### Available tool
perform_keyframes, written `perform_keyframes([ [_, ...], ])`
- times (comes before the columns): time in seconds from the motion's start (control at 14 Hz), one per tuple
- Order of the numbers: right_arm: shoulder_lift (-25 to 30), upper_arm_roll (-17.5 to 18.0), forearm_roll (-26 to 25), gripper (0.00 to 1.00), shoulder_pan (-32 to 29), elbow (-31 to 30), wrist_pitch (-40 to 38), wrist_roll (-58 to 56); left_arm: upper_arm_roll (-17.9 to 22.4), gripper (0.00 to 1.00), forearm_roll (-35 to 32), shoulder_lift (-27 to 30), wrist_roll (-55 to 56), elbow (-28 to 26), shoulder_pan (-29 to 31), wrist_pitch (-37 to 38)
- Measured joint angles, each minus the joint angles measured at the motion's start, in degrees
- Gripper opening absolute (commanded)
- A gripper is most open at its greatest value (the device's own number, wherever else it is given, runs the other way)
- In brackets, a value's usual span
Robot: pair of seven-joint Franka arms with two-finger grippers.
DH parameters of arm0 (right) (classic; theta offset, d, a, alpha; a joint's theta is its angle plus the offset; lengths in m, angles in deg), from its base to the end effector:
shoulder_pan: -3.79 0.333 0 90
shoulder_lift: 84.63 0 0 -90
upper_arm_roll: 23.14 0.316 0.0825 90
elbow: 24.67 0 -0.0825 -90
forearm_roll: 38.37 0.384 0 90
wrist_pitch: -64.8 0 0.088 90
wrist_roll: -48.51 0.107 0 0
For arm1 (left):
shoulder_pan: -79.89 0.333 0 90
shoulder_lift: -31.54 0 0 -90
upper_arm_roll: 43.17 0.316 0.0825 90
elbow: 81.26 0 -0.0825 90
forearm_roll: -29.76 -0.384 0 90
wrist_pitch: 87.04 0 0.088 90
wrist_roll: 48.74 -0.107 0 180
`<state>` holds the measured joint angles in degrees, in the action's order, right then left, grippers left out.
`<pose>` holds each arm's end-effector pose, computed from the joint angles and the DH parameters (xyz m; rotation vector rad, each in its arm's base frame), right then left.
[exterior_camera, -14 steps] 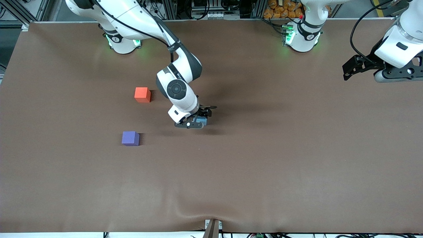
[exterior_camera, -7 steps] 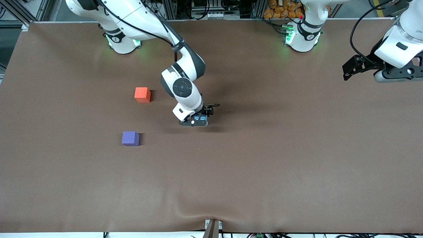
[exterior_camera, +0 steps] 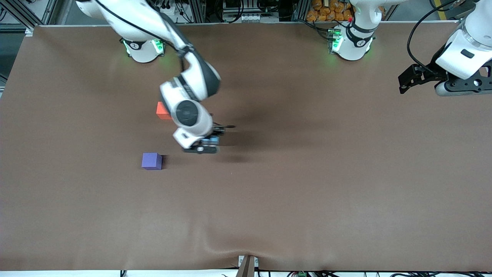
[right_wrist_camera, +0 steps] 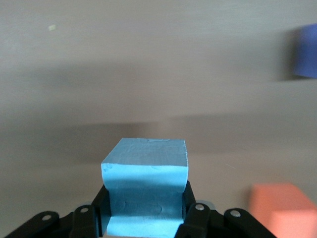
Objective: Place blue block between orange and purple blocks
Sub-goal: 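Move the light-blue cube with the right gripper between orange and purple cubes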
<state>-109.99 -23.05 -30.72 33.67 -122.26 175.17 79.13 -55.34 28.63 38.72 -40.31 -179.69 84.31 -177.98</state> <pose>0.5498 0.3276 0.3205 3.1084 -0.1116 -0.3907 0.5110 -0.0743 0.6220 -3.0948 -0.0204 0.0026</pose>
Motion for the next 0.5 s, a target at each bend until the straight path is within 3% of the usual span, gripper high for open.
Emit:
perform_keyframes([
  [0.21, 8.76, -0.05, -0.06, 0.00, -6.70, -7.37, -1.31, -7.60, -0.01, 1.00, 0.00, 0.00, -0.10, 0.00, 0.01, 0.00],
  [0.5, 15.60, -0.08, -0.06, 0.00, -13.29, -24.36, 10.40, -16.88, -0.05, 1.00, 0.00, 0.00, -0.13, 0.15, -0.03, -0.05],
])
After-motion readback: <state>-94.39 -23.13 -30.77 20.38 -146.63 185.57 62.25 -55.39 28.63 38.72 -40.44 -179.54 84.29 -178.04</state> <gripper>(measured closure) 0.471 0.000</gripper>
